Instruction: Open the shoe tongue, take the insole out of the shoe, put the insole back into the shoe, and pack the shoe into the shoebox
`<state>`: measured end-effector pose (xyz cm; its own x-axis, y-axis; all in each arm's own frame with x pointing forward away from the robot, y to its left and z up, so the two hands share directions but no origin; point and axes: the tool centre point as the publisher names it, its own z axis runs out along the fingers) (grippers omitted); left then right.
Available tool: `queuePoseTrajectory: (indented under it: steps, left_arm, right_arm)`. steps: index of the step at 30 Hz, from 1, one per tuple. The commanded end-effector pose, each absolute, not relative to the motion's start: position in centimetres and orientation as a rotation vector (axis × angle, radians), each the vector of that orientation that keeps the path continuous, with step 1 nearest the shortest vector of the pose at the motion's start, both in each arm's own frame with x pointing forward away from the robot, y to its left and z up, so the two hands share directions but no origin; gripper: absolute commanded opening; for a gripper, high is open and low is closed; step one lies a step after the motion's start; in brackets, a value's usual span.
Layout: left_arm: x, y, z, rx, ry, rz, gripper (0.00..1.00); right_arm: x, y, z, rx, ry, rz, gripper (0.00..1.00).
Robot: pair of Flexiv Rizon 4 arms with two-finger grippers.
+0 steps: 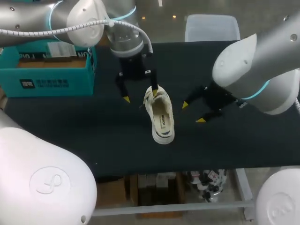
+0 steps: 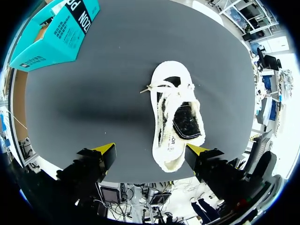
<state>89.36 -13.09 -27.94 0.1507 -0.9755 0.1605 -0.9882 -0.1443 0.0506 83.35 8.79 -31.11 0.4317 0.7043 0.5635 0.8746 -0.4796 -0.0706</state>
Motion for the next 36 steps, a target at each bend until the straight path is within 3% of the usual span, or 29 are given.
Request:
queuePoseTrajectory:
  steps: [1,14,36]
  left_arm:
    - [88.4,-14.0,-27.4,2.277,-1.987,0.141,1.00]
    - [85.3,-15.6,-30.7,2.204,-2.122,0.165,1.00]
    - [90.8,-15.9,-35.7,2.142,-2.137,0.183,1.00]
  right_arm:
    - [83.2,7.2,-29.5,-1.966,-1.296,-0.486,1.00]
    - [84.7,6.3,-29.7,-1.923,-1.456,-0.425,1.00]
    - [90.0,5.8,-28.1,-1.788,-1.935,-0.173,1.00]
